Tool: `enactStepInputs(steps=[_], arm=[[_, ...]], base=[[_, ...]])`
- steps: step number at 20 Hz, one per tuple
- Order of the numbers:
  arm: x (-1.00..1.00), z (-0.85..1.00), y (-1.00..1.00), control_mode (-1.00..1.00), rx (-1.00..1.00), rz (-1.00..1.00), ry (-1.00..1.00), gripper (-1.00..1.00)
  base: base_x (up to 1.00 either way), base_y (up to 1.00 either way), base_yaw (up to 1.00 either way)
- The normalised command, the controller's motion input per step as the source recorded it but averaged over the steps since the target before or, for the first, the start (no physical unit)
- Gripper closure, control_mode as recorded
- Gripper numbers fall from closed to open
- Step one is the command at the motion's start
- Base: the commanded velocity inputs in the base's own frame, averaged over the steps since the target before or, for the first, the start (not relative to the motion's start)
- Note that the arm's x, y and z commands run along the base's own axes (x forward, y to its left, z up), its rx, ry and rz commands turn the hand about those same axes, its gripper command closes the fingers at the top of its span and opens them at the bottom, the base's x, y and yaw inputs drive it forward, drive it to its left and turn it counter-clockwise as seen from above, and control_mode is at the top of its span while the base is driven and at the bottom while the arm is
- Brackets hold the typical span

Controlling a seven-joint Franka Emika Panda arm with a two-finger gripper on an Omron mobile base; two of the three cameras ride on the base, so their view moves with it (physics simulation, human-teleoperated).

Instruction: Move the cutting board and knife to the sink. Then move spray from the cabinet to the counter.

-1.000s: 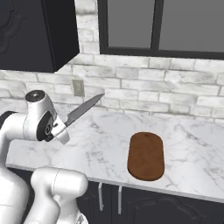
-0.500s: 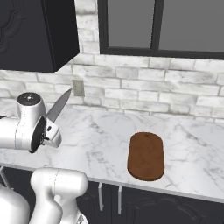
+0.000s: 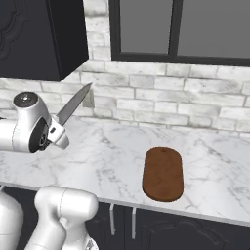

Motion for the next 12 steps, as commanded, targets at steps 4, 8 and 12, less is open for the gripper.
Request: enactStepInputs(steps=[4, 8, 12], arm=[[0.49, 0.16, 0.17, -1.0, 0.0, -0.48, -0.07, 1.0], [0.41, 0.0, 0.13, -1.0, 0.0, -0.3, 0.02, 1.0], [0.0, 0.0, 0.05, -1.0, 0.0, -0.04, 0.0, 1.0]], base=[[0.0, 0.0, 0.0], [0.0, 0.0, 0.0], [0.0, 0.0, 0.0]])
